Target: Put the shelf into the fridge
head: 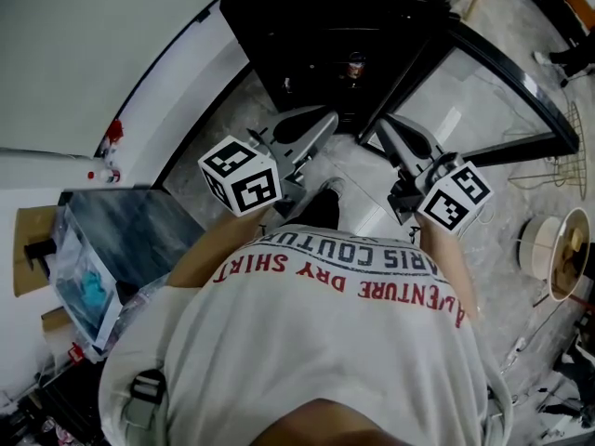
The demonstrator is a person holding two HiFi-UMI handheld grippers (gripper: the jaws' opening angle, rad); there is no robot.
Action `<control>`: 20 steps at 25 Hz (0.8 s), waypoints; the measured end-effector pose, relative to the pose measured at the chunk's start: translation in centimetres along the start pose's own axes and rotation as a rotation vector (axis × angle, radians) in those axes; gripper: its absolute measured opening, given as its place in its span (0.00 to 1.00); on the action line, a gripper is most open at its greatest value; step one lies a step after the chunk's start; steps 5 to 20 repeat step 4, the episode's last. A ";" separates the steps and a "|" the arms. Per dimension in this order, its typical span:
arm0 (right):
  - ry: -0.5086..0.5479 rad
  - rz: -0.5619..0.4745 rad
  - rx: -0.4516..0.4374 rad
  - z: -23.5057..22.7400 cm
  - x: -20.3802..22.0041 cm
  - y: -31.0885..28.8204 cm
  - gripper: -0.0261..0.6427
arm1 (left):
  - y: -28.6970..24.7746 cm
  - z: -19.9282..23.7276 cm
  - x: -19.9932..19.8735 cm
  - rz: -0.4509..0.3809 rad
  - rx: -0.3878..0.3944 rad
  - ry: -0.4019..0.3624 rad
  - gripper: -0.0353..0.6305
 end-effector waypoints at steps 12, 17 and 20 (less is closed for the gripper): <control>-0.019 -0.006 0.001 -0.1 0.1 0.1 0.08 | -0.2 -0.1 -0.1 -0.004 0.005 0.002 0.12; -0.019 -0.006 0.001 -0.1 0.1 0.1 0.08 | -0.2 -0.1 -0.1 -0.004 0.005 0.002 0.12; -0.019 -0.006 0.001 -0.1 0.1 0.1 0.08 | -0.2 -0.1 -0.1 -0.004 0.005 0.002 0.12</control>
Point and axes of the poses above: the fingertips, and each gripper's own axes: y backward along the fingers, z to its left, x out of its underside, the point moved 8 cm from there along y, backward along the fingers, and after that the axes turned 7 degrees about -z, right-handed, at the moved point
